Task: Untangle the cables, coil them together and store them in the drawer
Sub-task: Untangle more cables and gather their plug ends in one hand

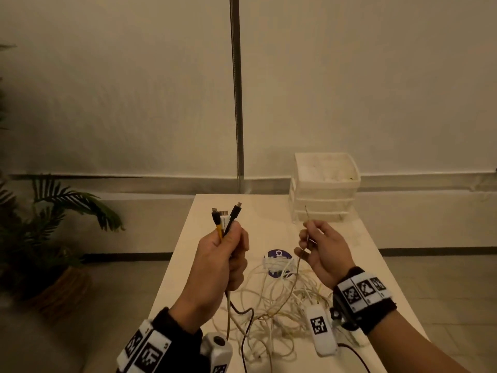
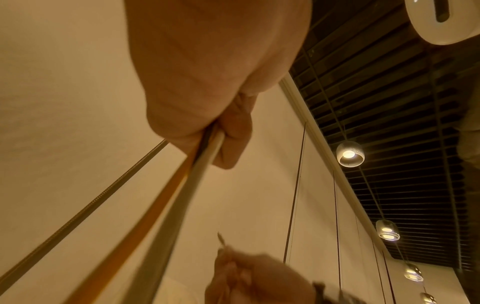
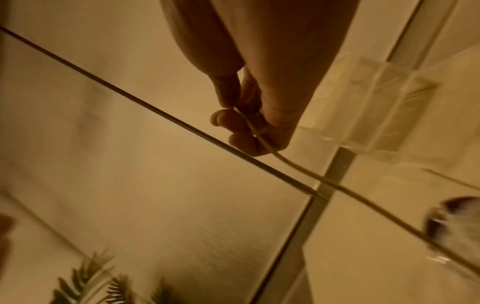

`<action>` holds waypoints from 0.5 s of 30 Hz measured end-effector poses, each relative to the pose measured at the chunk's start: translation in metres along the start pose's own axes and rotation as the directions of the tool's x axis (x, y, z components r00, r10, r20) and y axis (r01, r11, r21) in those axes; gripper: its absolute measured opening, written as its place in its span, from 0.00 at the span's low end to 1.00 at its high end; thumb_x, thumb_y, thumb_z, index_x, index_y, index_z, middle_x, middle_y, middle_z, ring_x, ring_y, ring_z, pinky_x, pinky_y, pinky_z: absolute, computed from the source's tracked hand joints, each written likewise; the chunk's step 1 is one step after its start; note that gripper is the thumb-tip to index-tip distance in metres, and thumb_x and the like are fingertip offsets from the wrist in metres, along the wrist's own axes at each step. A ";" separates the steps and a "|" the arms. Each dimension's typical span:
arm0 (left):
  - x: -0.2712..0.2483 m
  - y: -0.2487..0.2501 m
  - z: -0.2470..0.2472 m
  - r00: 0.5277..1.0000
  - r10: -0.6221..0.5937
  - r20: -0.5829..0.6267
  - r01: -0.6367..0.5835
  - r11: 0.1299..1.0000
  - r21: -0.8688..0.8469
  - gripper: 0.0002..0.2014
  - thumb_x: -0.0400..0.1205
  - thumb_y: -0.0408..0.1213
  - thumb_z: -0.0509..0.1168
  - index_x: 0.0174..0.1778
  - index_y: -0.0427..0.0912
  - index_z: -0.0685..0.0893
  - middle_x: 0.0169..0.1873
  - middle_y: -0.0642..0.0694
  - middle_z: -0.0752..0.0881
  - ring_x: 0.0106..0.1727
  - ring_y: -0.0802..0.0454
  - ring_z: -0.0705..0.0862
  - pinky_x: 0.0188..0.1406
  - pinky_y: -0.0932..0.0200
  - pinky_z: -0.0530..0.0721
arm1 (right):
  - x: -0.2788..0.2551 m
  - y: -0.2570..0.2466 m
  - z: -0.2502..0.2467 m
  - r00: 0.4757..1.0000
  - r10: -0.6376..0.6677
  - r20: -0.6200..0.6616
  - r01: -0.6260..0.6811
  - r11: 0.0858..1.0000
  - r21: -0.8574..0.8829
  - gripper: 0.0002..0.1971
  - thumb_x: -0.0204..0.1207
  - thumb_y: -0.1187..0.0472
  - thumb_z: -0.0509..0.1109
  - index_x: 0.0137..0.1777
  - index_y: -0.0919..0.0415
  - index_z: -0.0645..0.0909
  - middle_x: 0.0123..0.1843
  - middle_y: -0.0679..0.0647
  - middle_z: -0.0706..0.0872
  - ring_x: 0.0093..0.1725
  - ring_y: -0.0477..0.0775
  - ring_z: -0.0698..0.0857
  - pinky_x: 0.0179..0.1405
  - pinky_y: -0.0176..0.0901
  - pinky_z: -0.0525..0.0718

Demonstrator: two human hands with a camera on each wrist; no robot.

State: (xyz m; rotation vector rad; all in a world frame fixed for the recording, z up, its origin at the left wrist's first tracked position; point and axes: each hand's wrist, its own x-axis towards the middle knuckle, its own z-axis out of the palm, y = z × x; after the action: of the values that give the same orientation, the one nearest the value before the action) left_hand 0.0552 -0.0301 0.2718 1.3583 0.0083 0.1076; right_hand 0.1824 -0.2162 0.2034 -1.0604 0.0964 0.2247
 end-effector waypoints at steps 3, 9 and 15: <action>0.011 -0.001 0.009 1.000 0.024 -0.016 -0.024 1.000 -0.015 0.20 0.86 0.50 0.55 0.46 0.35 0.79 0.25 0.48 0.58 0.25 0.51 0.51 0.22 0.59 0.51 | -0.003 -0.037 0.030 0.995 -0.087 0.049 0.086 0.996 0.021 0.05 0.84 0.63 0.62 0.47 0.60 0.77 0.30 0.54 0.78 0.24 0.49 0.73 0.26 0.42 0.74; 0.025 0.002 0.026 0.996 0.066 -0.061 -0.068 0.997 -0.036 0.20 0.85 0.54 0.55 0.57 0.44 0.84 0.29 0.42 0.57 0.26 0.49 0.52 0.22 0.60 0.53 | -0.058 -0.052 0.070 0.915 -0.292 0.277 0.367 0.888 -0.278 0.05 0.81 0.65 0.65 0.44 0.64 0.77 0.32 0.57 0.84 0.24 0.53 0.75 0.22 0.43 0.74; 0.028 -0.004 0.039 0.996 0.092 0.008 -0.091 0.994 -0.066 0.20 0.82 0.58 0.64 0.60 0.47 0.87 0.35 0.24 0.76 0.30 0.43 0.75 0.29 0.55 0.70 | -0.090 -0.027 0.080 0.898 -0.365 0.245 0.425 0.864 -0.270 0.05 0.78 0.63 0.70 0.41 0.62 0.82 0.30 0.54 0.85 0.23 0.46 0.79 0.22 0.34 0.77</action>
State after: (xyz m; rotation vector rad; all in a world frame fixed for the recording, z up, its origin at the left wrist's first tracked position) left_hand 0.0857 -0.0667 0.2779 1.2933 -0.0660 0.1761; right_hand 0.0991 -0.1716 0.2823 -1.3491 -0.3401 -0.0404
